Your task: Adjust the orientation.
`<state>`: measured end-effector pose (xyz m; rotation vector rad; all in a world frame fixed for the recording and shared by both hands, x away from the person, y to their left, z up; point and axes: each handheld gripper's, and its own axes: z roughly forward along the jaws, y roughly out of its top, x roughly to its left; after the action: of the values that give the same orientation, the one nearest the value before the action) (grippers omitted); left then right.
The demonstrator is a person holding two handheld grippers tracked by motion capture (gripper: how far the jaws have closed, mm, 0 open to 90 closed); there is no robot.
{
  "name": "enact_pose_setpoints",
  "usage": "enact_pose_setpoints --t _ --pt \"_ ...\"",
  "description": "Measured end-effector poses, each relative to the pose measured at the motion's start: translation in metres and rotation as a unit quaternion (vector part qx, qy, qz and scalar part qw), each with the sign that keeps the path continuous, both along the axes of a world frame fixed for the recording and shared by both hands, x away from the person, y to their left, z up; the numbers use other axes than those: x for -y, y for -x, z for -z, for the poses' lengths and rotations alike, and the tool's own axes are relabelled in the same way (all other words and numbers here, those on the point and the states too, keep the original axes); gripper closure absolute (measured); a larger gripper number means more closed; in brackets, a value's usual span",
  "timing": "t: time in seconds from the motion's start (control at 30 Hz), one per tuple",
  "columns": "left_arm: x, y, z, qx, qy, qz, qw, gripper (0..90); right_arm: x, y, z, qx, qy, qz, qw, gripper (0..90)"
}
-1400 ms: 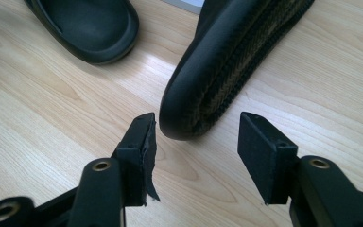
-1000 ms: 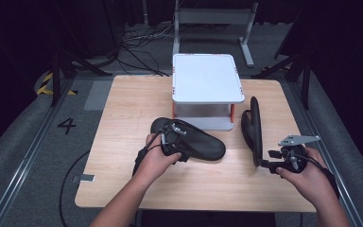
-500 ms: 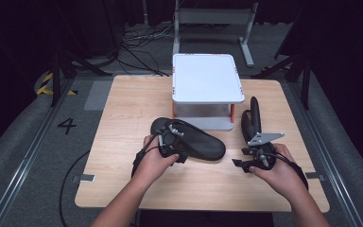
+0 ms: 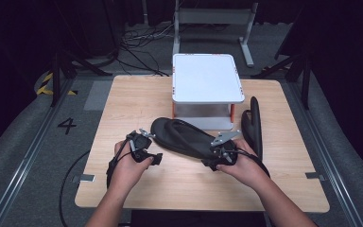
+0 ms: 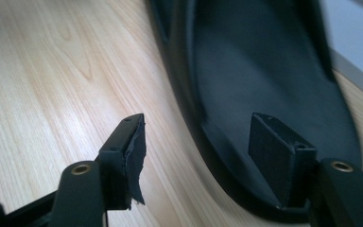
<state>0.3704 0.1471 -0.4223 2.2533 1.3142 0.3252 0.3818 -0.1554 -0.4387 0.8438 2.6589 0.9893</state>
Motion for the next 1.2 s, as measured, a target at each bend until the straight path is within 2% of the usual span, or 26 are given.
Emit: enact_pose_setpoints --t 0.13,0.2,0.27,0.3,0.37,0.4,0.43,0.47,0.5,0.53,0.57,0.63,0.7,0.8,0.83,0.87,0.93,1.0,1.03,1.2 --pt "-0.01 0.005 0.0 0.002 0.002 -0.01 0.9999 26.1 -0.011 -0.005 0.008 -0.007 0.003 -0.014 0.9999 37.4" --pt "-0.013 0.005 0.0 0.003 0.003 -0.015 0.9999 26.1 -0.015 -0.005 0.01 -0.001 -0.001 -0.022 0.9998 35.9" --pt "-0.014 0.005 0.0 0.002 0.002 -0.017 0.9998 26.1 -0.017 -0.004 0.01 0.002 0.002 -0.025 0.9997 36.3" --pt "-0.014 0.006 0.001 0.005 -0.001 -0.017 0.9998 26.1 -0.02 -0.001 0.007 -0.005 -0.004 -0.032 0.9995 39.2" --pt "-0.014 0.006 0.001 0.001 0.001 -0.014 0.9999 26.1 -0.022 0.002 0.006 -0.007 -0.007 -0.035 0.9993 38.4" --pt "-0.013 0.006 0.001 0.001 0.001 -0.012 0.9999 26.1 -0.024 0.004 0.005 -0.007 -0.003 -0.041 0.9991 42.2" --pt "-0.013 0.006 0.002 0.001 -0.001 -0.01 0.9999 26.0 -0.027 0.008 0.003 -0.02 -0.005 -0.047 0.9987 46.2" --pt "-0.012 0.006 0.002 0.0 -0.002 -0.01 1.0 26.0 -0.03 0.011 0.003 -0.041 -0.014 -0.054 0.9976 45.5" --pt "-0.012 0.006 0.003 -0.002 0.0 -0.009 1.0 25.9 -0.039 0.018 0.004 -0.055 -0.023 -0.075 0.9954 44.2" --pt "-0.012 0.006 0.003 -0.002 0.0 -0.009 1.0 25.9 -0.039 0.018 0.004 -0.055 -0.023 -0.075 0.9954 44.2" --pt "-0.012 0.006 0.003 -0.001 0.0 -0.008 1.0 25.9 -0.043 0.022 0.003 -0.045 -0.019 -0.081 0.9955 44.2" --pt "-0.013 0.005 0.003 -0.001 0.0 -0.007 1.0 25.9 -0.045 0.023 -0.002 -0.012 -0.034 -0.088 0.9955 41.4" --pt "-0.013 0.005 0.003 0.001 -0.001 -0.01 1.0 25.9 -0.042 0.016 -0.005 0.009 -0.043 -0.068 0.9968 36.8" --pt "-0.013 0.006 0.005 -0.003 -0.001 -0.008 1.0 25.9 -0.033 0.001 0.0 0.04 -0.024 -0.033 0.9984 36.9" --pt "-0.013 0.007 0.005 -0.004 -0.003 -0.008 1.0 25.9 -0.03 -0.004 0.004 0.042 -0.019 -0.024 0.9986 36.9" --pt "-0.013 0.007 0.006 -0.003 -0.004 -0.008 1.0 25.8 -0.029 -0.007 0.007 0.034 -0.016 -0.022 0.999 37.1" --pt "-0.013 0.008 0.007 -0.007 -0.005 -0.01 0.9999 25.8 -0.029 -0.011 0.014 0.023 -0.02 -0.027 0.9992 36.9" --pt "-0.015 0.008 0.007 -0.004 -0.005 -0.011 0.9999 25.8 -0.03 -0.01 0.016 0.025 -0.022 -0.029 0.999 36.1" --pt "-0.016 0.008 0.007 -0.003 -0.004 -0.014 0.9999 25.8 -0.032 -0.009 0.016 0.029 -0.02 -0.035 0.9988 38.4" --pt "-0.015 0.008 0.006 -0.003 -0.004 -0.012 0.9999 25.6 -0.042 0.006 0.01 -0.002 -0.028 -0.056 0.9981 41.3"
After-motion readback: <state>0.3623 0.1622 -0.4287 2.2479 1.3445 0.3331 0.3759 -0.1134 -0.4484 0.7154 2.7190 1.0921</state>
